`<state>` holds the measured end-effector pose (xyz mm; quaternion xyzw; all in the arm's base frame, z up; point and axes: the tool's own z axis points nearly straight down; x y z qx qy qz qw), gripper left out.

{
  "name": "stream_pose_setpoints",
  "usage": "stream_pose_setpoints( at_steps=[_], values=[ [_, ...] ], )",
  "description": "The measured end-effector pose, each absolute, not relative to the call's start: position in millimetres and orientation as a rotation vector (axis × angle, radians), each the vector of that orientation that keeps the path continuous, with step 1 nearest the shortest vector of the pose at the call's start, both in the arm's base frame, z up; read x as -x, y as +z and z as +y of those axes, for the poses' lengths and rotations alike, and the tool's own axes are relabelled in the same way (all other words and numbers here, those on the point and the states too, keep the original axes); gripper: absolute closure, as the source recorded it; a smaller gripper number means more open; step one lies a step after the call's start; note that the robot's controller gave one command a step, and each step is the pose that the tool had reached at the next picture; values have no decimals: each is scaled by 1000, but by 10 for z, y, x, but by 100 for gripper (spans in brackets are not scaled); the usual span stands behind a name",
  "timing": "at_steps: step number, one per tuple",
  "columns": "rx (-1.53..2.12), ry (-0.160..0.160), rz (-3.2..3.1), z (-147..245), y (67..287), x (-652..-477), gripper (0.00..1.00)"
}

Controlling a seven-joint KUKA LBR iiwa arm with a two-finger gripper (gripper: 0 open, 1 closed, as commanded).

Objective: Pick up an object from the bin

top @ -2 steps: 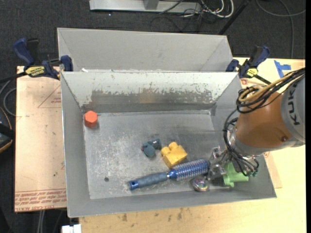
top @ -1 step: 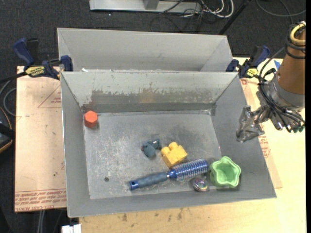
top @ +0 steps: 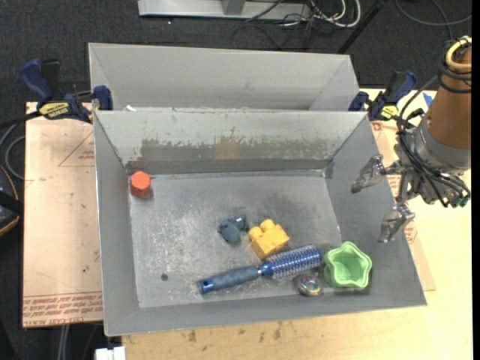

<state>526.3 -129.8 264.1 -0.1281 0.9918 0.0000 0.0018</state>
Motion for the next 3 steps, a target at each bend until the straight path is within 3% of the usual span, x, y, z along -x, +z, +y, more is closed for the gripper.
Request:
stream_pose_setpoints(
  at_steps=[1,2,3],
  values=[
    [402,0,3112,-1298,2641,-5263,100],
    [401,0,3112,-1299,2640,-5263,0],
    [627,9,3085,-845,1275,-4970,0]
  ],
)
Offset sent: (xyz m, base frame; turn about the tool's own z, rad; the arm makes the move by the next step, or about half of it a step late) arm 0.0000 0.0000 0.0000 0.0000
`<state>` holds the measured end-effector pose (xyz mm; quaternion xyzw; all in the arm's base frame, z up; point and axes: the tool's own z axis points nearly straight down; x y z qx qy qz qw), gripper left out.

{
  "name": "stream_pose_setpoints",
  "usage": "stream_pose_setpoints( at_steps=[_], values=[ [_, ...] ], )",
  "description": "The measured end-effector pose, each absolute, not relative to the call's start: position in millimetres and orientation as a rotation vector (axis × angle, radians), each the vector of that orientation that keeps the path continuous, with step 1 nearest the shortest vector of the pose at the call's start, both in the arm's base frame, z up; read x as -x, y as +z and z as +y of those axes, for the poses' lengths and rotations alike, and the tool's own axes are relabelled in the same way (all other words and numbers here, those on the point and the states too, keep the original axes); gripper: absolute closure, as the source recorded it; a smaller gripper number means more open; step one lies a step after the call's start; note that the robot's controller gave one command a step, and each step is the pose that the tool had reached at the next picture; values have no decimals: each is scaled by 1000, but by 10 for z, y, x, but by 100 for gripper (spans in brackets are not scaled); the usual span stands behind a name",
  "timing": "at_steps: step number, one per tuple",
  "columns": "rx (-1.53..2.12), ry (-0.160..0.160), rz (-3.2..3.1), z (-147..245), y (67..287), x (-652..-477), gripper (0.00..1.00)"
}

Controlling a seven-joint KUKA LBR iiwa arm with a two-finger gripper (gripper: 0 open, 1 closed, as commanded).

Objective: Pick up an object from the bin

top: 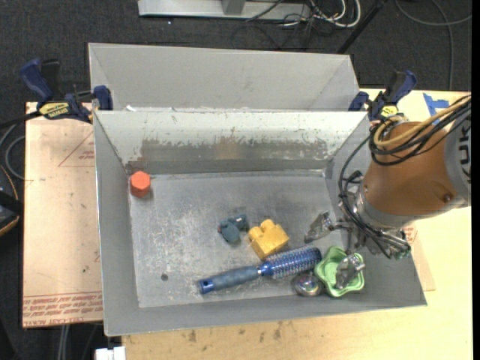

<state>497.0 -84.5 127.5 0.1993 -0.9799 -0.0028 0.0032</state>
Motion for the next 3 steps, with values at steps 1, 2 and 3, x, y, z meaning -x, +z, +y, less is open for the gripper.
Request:
stream_pose_setpoints(
  at_steps=[1,2,3],
  values=[
    [-519,7,-3117,-576,834,-5009,0],
    [-517,8,-3118,-589,845,-5006,100],
    [-546,1,-3104,-314,2531,-4989,100]
  ],
)
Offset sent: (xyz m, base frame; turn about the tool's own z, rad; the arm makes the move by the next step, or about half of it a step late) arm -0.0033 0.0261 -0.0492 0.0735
